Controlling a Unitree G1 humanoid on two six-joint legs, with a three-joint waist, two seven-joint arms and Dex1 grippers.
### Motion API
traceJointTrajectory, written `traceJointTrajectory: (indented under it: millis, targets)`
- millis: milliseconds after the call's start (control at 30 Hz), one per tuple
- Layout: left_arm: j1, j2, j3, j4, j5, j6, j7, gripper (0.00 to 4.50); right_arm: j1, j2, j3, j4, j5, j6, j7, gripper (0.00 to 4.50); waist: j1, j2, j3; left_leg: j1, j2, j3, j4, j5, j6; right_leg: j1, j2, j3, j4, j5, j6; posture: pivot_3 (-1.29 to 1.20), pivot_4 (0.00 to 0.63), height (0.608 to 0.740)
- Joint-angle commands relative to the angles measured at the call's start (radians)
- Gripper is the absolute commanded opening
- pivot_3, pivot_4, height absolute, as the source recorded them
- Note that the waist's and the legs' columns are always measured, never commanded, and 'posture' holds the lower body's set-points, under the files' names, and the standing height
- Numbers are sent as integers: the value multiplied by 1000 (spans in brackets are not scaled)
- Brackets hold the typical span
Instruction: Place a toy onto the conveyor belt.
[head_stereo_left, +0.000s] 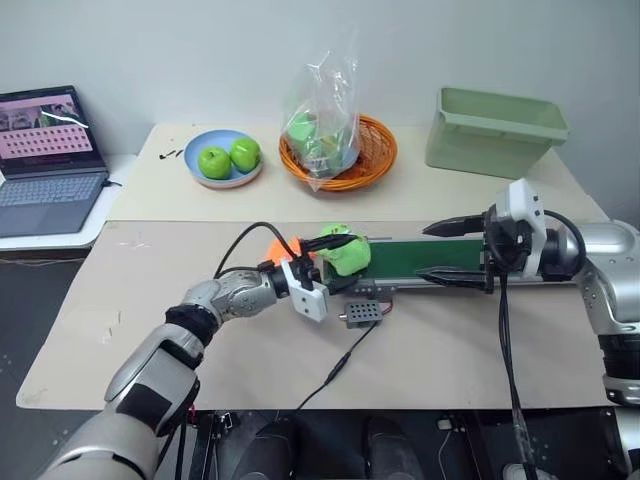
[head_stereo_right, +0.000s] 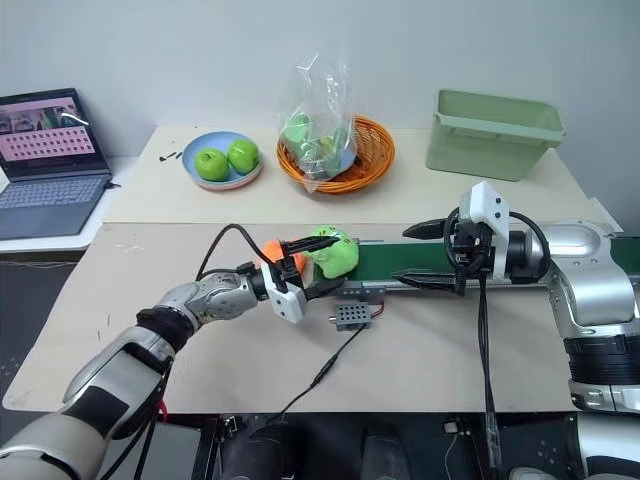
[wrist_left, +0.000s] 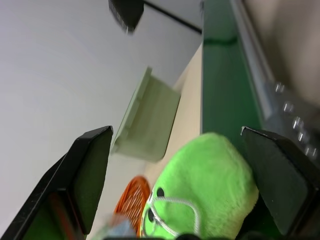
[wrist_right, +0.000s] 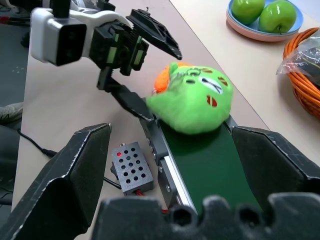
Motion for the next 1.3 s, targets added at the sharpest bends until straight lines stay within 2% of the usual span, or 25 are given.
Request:
traceJointTrajectory:
  millis: [33, 333, 400, 467, 533, 667, 800, 933, 1300]
  targets:
    - [18, -27, 9, -99, -163, 2, -150, 4382, -14, -6, -27, -24, 7, -11, -13, 4500, 0, 0, 0, 0, 0, 0, 0, 0, 0, 0, 0, 0, 0, 0, 0, 0, 150, 740]
    - [25, -56, 68, -165, -328, 101, -344, 4382, 6, -10, -37, -38, 13, -11, -31, 4500, -6, 0, 0, 0, 0, 0, 1, 0, 0, 0, 0, 0, 0, 0, 0, 0, 150, 740]
    - [45, -57, 87, -211, -451, 183, -441, 4382, 6, -10, -36, -40, 14, -10, -32, 4500, -7, 0, 0, 0, 0, 0, 1, 0, 0, 0, 0, 0, 0, 0, 0, 0, 150, 740]
    - [98, -51, 101, -309, -655, 394, -628, 4382, 4, -10, -33, -39, 13, -11, -31, 4500, -10, 0, 0, 0, 0, 0, 1, 0, 1, 0, 0, 0, 0, 0, 0, 0, 150, 740]
    - [144, -29, 137, -408, -803, 599, -742, 4382, -2, -10, -30, -36, 13, -12, -28, 4500, -16, 0, 0, 0, 0, 0, 1, -1, 1, 0, 0, 0, 0, 0, 0, 0, 150, 740]
    - [210, 35, 256, -550, -995, 962, -824, 4382, -23, -5, -18, -16, 6, -22, -18, 4500, -29, 0, 0, 0, 1, 0, 2, -1, 2, 0, 1, 1, 2, 0, 0, 0, 150, 740]
    - [257, 101, 383, -636, -1113, 1216, -835, 4382, -69, 17, 8, 23, -10, -40, -6, 4500, -38, 0, 0, 2, 1, 0, 2, -1, 2, 0, 1, 2, 4, 0, 0, 0, 150, 740]
    - [299, 126, 425, -717, -1069, 1301, -798, 4382, -109, 42, 25, 52, -12, -52, 14, 4500, -41, 0, 0, 2, 2, 0, 2, -1, 1, 1, 1, 2, 3, 0, 0, 0, 150, 740]
    - [442, 135, 581, -1033, -1119, 1465, -693, 4382, -231, 129, 79, 193, -38, -99, 85, 4500, -29, 0, 0, 2, 3, 0, 2, 0, 1, 0, 1, 3, 3, 0, 0, 0, 150, 740]
